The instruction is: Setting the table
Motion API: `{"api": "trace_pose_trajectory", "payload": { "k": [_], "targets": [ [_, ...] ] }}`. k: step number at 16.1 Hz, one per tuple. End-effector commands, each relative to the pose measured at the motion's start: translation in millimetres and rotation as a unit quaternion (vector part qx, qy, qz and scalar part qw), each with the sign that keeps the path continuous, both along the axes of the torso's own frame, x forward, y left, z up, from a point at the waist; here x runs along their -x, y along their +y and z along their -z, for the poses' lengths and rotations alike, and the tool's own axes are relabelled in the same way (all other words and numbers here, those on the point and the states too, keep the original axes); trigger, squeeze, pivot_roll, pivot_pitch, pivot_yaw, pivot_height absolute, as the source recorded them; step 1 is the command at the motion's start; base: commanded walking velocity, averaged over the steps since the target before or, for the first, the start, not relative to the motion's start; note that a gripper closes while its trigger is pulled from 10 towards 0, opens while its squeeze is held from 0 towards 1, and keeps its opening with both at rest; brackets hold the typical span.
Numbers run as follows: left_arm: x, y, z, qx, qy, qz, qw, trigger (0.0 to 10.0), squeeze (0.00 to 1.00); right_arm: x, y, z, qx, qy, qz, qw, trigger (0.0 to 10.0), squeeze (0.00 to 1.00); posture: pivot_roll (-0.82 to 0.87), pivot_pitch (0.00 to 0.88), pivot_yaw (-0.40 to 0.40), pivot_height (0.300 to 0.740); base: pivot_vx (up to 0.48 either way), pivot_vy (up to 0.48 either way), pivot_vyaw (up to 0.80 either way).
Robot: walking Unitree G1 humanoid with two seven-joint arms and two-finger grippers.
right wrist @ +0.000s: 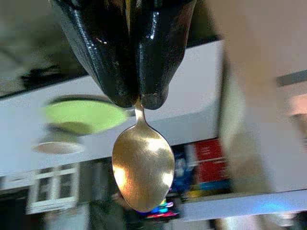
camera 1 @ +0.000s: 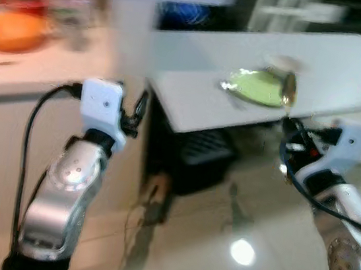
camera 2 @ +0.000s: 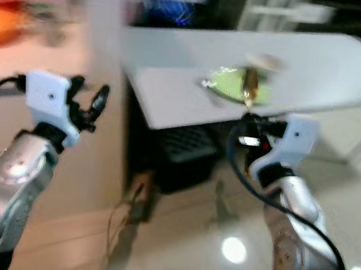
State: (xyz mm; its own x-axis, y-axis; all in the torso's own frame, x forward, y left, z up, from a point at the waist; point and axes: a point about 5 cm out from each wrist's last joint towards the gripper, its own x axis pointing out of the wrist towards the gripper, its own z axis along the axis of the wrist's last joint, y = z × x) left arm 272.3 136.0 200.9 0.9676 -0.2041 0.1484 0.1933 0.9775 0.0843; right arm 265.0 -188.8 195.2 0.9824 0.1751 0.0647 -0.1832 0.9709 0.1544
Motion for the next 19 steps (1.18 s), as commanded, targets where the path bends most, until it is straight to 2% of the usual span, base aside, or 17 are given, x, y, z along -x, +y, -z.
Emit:
{"api": "trace_pose_trajectory", "payload": {
  "k": [1,19],
  "targets": [
    [0.6,-0.8,-0.2,-0.002,-0.003,0.005,1.000,10.0,0.00,-1.8,-0.2,1.0,0.003,0.007,-0.002,1.000,10.0,0.00,0.02,0.000,-0.024,0.740,0.364,0.000,0.00],
    [-0.2,-2.5,0.8,-0.005,-0.008,0.010,1.000,10.0,0.00,-8.2,-5.3,0.3,0.044,0.008,-0.024,0.999,10.0,0.00,0.02,0.000,-0.034,0.740,0.385,0.000,0.00]
  ]
}}
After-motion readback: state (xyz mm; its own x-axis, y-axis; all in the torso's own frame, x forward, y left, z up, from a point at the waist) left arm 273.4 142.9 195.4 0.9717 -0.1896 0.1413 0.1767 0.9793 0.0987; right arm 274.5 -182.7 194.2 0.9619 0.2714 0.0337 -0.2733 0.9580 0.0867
